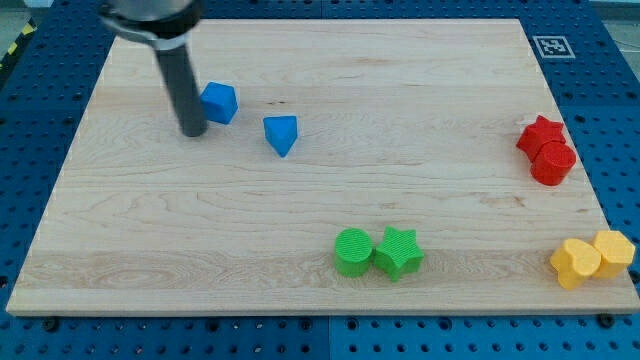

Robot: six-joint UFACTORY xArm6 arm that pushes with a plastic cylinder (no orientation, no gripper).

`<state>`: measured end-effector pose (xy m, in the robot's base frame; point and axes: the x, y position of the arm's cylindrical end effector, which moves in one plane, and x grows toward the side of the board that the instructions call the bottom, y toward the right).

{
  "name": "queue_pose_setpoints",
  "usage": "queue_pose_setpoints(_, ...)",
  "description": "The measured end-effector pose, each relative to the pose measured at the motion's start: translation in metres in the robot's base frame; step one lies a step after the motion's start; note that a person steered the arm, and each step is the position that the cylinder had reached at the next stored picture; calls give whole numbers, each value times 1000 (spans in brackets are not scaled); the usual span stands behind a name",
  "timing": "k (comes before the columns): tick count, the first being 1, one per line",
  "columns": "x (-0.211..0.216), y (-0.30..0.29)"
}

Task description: Push the blue cube into the blue triangle

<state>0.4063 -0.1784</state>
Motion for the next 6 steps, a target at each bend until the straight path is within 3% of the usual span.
queue_pose_setpoints(1,-20,-54)
queue_pose_setpoints(2,-64,-52)
queue_pose_setpoints(4,-51,34)
queue_pose_setpoints(5,-49,46)
queue_pose_setpoints(6,-50,6)
